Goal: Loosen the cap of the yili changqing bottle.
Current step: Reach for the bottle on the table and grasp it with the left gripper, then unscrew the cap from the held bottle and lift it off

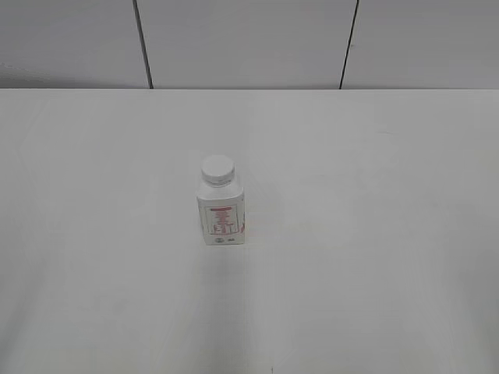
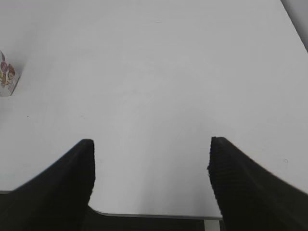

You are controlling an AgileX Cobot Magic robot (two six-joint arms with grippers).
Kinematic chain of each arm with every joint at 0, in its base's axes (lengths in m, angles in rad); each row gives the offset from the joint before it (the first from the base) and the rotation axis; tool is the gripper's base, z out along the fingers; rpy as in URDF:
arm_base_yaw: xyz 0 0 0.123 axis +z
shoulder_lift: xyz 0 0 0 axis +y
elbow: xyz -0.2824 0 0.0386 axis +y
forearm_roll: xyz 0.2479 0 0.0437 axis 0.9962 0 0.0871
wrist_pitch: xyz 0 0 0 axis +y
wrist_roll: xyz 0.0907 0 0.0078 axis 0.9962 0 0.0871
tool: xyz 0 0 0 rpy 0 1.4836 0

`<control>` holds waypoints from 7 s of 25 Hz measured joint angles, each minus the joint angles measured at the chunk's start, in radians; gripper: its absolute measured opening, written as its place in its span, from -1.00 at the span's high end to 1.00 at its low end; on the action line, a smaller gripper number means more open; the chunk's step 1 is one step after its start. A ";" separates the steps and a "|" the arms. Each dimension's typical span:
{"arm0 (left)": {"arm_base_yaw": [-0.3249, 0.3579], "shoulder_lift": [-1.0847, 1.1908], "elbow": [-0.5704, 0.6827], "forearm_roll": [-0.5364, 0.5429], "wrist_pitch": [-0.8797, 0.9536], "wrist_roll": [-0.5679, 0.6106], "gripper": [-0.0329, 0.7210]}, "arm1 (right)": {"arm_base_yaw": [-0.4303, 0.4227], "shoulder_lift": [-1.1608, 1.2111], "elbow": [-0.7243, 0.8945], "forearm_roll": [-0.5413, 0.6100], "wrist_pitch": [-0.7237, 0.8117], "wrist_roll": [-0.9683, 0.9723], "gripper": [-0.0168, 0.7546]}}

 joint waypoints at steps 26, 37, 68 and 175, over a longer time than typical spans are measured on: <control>0.000 0.234 0.104 0.172 -0.728 0.000 -0.58 | 0.000 0.000 0.000 0.000 0.000 0.000 -0.55; 0.000 0.773 0.210 0.178 -1.358 -0.001 -0.57 | 0.000 0.000 0.000 0.000 0.000 0.000 -0.55; 0.312 2.062 -0.155 1.515 -2.255 -0.644 -0.59 | 0.000 0.000 0.000 0.027 0.000 0.000 -0.55; -0.129 2.240 -0.366 1.491 -2.220 -0.543 -0.24 | 0.695 1.978 -1.200 0.028 0.119 0.252 -0.55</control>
